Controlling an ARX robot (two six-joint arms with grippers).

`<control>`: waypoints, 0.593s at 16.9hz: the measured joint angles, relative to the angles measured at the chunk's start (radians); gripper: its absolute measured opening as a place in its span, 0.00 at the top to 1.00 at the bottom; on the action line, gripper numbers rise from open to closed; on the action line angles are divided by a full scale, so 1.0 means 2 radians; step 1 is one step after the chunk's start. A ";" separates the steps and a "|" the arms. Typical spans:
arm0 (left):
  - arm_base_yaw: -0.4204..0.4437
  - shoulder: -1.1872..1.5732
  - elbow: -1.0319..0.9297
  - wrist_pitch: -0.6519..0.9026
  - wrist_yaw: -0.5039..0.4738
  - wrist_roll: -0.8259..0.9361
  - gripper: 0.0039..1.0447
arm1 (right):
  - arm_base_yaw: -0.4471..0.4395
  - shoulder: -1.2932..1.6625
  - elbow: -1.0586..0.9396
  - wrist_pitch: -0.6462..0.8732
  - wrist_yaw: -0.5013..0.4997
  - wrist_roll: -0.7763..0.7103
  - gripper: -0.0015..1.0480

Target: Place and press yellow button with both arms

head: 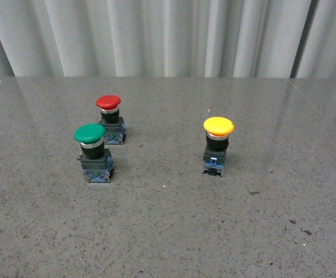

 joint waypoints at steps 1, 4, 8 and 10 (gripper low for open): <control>0.000 0.000 0.000 -0.001 0.001 0.000 0.06 | 0.000 -0.005 0.002 0.010 0.000 0.000 0.98; 0.000 0.000 0.000 0.000 0.000 0.000 0.06 | 0.000 -0.005 0.000 0.002 0.000 0.000 0.98; 0.000 0.000 0.000 0.000 0.001 0.000 0.06 | 0.000 -0.005 0.000 0.001 0.000 0.000 0.97; 0.000 0.000 0.000 0.000 0.001 0.000 0.06 | 0.000 -0.005 0.000 0.001 0.000 0.000 0.77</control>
